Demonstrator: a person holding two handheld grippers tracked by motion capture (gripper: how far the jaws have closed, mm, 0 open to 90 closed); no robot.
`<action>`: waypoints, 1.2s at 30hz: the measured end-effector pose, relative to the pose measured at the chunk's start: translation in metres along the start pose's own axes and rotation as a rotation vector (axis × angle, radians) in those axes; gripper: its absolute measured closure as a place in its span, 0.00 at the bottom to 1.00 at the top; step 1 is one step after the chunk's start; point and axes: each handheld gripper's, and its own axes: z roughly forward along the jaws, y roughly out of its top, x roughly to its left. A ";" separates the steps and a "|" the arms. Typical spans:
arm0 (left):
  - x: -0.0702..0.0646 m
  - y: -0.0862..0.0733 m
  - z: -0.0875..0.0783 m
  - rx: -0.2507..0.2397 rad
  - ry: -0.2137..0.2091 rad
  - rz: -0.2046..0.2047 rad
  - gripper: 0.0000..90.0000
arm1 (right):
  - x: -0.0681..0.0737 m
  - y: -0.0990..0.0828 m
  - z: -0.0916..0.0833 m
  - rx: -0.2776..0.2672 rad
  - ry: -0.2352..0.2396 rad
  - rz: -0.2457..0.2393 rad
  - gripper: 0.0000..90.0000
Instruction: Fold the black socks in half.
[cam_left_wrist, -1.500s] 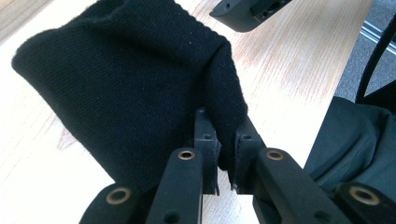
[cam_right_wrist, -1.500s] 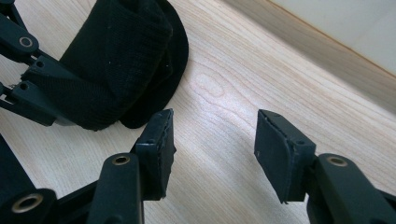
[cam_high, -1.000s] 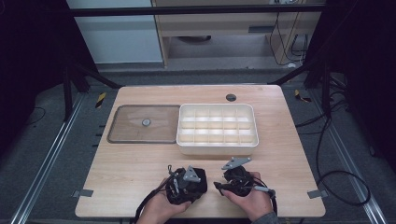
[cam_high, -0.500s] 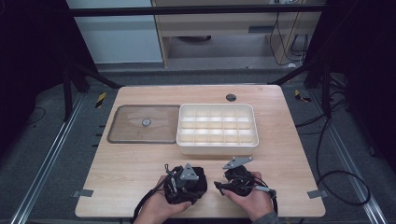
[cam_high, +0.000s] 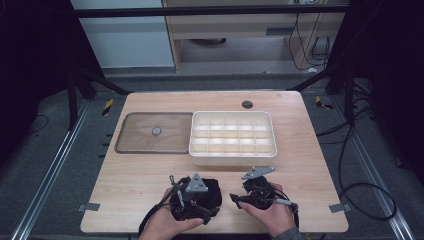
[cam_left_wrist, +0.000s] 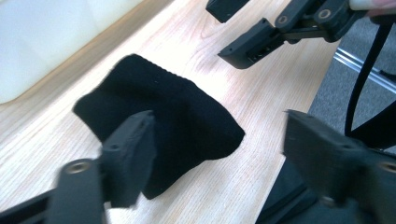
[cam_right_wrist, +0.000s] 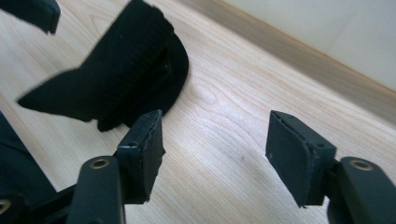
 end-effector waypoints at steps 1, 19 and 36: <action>0.002 0.001 -0.003 -0.006 0.005 -0.008 0.18 | 0.000 0.001 -0.002 -0.006 0.003 0.000 0.38; 0.107 -0.088 -0.044 -0.020 0.400 -0.262 0.07 | 0.031 0.033 0.008 0.001 0.030 -0.024 0.26; 0.143 -0.137 -0.043 -0.012 0.453 -0.340 0.05 | 0.036 0.045 0.026 0.043 0.014 0.013 0.38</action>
